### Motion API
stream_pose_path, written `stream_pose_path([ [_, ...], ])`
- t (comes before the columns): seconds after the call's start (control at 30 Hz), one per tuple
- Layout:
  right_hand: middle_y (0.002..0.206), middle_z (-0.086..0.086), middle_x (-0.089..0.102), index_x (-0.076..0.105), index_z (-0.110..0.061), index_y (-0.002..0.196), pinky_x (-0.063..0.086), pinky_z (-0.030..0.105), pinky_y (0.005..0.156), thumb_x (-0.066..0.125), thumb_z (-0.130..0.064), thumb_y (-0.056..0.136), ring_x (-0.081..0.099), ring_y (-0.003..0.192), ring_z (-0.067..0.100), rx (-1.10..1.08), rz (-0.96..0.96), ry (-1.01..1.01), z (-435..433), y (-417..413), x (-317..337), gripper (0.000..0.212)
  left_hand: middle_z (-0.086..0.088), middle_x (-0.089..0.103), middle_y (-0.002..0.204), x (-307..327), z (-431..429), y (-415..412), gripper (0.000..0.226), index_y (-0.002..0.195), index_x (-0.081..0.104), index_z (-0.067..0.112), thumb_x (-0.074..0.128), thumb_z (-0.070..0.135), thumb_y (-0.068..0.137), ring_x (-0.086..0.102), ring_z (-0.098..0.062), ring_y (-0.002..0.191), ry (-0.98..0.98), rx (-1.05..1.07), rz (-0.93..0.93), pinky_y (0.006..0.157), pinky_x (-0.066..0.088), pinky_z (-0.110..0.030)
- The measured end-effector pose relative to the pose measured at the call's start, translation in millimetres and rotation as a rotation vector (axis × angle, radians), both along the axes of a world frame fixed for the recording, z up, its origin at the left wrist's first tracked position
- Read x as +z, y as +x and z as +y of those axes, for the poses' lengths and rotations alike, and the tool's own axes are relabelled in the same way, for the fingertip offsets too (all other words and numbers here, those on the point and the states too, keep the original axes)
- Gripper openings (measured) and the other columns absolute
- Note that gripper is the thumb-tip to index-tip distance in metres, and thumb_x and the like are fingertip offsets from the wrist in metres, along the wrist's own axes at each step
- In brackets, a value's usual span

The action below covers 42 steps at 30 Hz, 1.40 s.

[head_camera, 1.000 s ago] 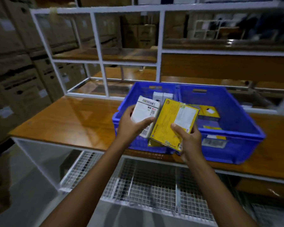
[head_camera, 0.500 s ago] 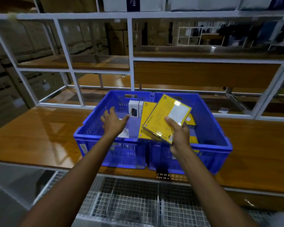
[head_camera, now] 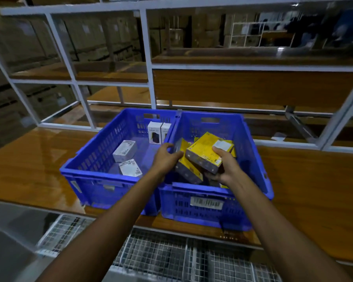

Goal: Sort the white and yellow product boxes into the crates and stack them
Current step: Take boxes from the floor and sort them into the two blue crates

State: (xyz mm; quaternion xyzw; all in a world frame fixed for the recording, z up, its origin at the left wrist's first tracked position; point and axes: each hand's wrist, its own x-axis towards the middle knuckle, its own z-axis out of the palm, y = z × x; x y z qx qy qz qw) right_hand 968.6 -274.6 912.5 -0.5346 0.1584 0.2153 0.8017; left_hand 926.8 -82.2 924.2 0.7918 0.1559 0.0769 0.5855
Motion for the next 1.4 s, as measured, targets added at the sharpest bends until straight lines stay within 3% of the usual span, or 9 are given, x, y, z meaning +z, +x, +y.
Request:
stream_pose_path([
  [0.2, 0.088, 0.007, 0.065, 0.060, -0.013, 0.108, 0.048, 0.034, 0.066, 0.070, -0.031, 0.088, 0.061, 0.075, 0.023, 0.075, -0.036, -0.188, -17, 25, 2, 0.028, -0.010, 0.064, 0.096, 4, -21, 18, 0.039, 0.126, 0.054, 0.013, 0.063, 0.022, 0.089, 0.059, -0.019, 0.068, 0.243, 0.000, -0.017, 0.058, 0.048, -0.032],
  [0.3, 0.106, 0.013, 0.059, 0.034, -0.001, 0.142, 0.049, 0.037, 0.063, 0.075, -0.030, 0.085, 0.059, 0.083, 0.027, 0.077, -0.198, -0.567, -26, 36, -8, 0.077, -0.005, 0.060, 0.101, -3, -20, 26, 0.031, 0.124, 0.058, 0.011, 0.060, 0.020, 0.095, 0.058, -0.015, 0.075, 0.288, 0.006, -0.096, 0.060, 0.040, -0.022],
  [0.4, 0.129, 0.017, 0.058, 0.008, -0.006, 0.156, 0.050, 0.048, 0.084, 0.070, -0.038, 0.088, 0.061, 0.105, 0.037, 0.132, -0.298, -0.694, -31, 37, -11, 0.097, -0.010, 0.066, 0.106, -10, -17, 25, 0.023, 0.117, 0.062, 0.009, 0.060, 0.015, 0.095, 0.063, -0.028, 0.095, 0.281, 0.014, -0.155, 0.078, 0.051, -0.038],
  [0.47, 0.149, 0.015, 0.044, 0.019, -0.008, 0.156, 0.045, 0.045, 0.091, 0.068, -0.038, 0.091, 0.052, 0.123, 0.037, 0.145, -0.367, -0.718, -29, 37, -13, 0.086, -0.010, 0.067, 0.104, -14, -16, 25, 0.018, 0.112, 0.064, 0.008, 0.059, 0.011, 0.095, 0.063, -0.027, 0.095, 0.291, 0.018, -0.180, 0.082, 0.052, -0.039],
  [0.63, 0.125, 0.011, 0.060, 0.053, -0.012, 0.134, 0.051, 0.051, 0.093, 0.069, -0.035, 0.090, 0.060, 0.105, 0.030, 0.150, -0.432, -0.711, -25, 37, -17, 0.052, -0.005, 0.068, 0.093, -19, -18, 20, 0.013, 0.105, 0.067, 0.009, 0.059, 0.011, 0.094, 0.062, -0.019, 0.084, 0.371, -0.024, -0.214, 0.068, 0.042, -0.019],
  [0.83, 0.099, 0.006, 0.067, 0.067, -0.015, 0.098, 0.053, 0.053, 0.083, 0.063, -0.024, 0.095, 0.063, 0.093, 0.032, 0.133, -0.533, -0.694, -26, 35, -16, 0.010, -0.004, 0.067, 0.088, -22, -23, 6, 0.010, 0.097, 0.066, 0.014, 0.056, 0.016, 0.097, 0.063, -0.019, 0.079, 0.378, -0.042, -0.251, 0.071, 0.053, -0.038],
  [1.0, 0.097, -0.001, 0.067, 0.067, -0.024, 0.084, 0.054, 0.051, 0.085, 0.059, -0.017, 0.097, 0.065, 0.093, 0.029, 0.143, -0.572, -0.631, -25, 28, -15, 0.016, -0.008, 0.068, 0.085, -25, -25, -7, 0.012, 0.097, 0.066, 0.015, 0.056, 0.021, 0.098, 0.064, -0.028, 0.077, 0.415, -0.080, -0.225, 0.071, 0.053, -0.048],
  [1.17, 0.111, 0.012, 0.068, 0.066, -0.014, 0.099, 0.053, 0.032, 0.074, 0.058, -0.013, 0.099, 0.066, 0.097, 0.029, 0.130, -0.721, -0.538, -18, 7, -5, 0.008, -0.013, 0.070, 0.092, -15, -27, -25, 0.014, 0.101, 0.065, 0.002, 0.053, 0.009, 0.100, 0.067, -0.016, 0.079, 0.171, -0.053, -0.207, 0.071, 0.056, -0.031],
  [1.4, 0.096, 0.003, 0.071, 0.068, -0.025, 0.098, 0.056, 0.042, 0.080, 0.062, -0.022, 0.097, 0.067, 0.088, 0.019, 0.398, -0.943, -0.638, 16, -41, -9, 0.006, -0.019, 0.070, 0.089, -1, -7, -72, 0.016, 0.094, 0.065, -0.001, 0.054, 0.009, 0.099, 0.069, -0.025, 0.081, -0.072, 0.118, -0.269, 0.070, 0.057, -0.031],
])
